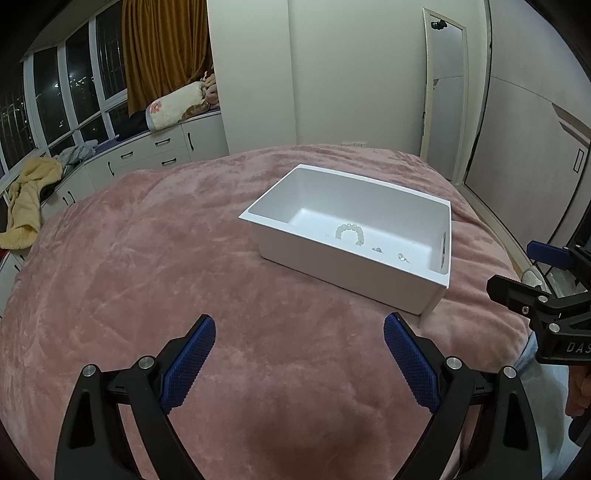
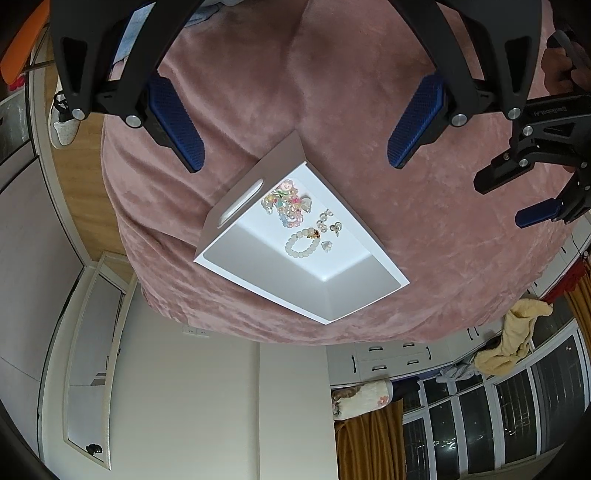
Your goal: Organize jewelry
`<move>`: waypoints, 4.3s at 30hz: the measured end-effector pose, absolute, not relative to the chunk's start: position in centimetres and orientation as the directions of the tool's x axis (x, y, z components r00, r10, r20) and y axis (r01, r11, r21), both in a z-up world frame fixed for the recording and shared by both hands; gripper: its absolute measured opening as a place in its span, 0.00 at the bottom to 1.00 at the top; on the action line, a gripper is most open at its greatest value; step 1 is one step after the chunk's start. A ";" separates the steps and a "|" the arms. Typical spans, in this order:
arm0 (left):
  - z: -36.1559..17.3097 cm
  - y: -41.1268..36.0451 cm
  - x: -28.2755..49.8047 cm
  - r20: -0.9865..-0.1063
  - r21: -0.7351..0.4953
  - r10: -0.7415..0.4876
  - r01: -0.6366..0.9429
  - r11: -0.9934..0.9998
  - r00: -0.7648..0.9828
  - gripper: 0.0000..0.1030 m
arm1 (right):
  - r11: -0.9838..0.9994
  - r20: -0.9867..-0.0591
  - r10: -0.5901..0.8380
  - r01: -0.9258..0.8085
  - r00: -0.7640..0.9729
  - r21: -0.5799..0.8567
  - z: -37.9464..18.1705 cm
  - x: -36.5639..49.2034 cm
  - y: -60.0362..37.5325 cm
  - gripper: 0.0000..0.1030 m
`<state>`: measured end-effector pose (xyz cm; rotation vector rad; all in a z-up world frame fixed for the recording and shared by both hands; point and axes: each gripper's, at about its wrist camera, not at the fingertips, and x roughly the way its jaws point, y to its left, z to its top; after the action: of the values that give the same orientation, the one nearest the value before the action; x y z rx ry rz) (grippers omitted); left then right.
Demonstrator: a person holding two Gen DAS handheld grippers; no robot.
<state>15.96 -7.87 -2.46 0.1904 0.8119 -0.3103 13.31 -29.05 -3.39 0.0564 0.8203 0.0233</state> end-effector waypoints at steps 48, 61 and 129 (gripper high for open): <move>-2.7 -8.2 16.1 -0.741 0.061 -0.200 0.361 0.930 0.641 0.91 | 0.998 -0.741 0.041 0.004 0.671 0.058 -4.1 13.8 -29.1 0.95; -2.7 -8.3 16.0 -0.742 0.063 -0.199 0.362 0.930 0.641 0.91 | 0.998 -0.745 0.051 -0.001 0.665 0.067 -4.1 13.8 -29.2 0.95; -2.7 -8.4 16.1 -0.750 0.073 -0.196 0.373 0.925 0.632 0.91 | 0.997 -0.748 0.054 0.010 0.662 0.081 -4.6 13.6 -29.3 0.95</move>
<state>16.12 -8.36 -2.68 0.2309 0.8262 -0.3289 13.57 -29.26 -4.63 0.0799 0.8471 0.0250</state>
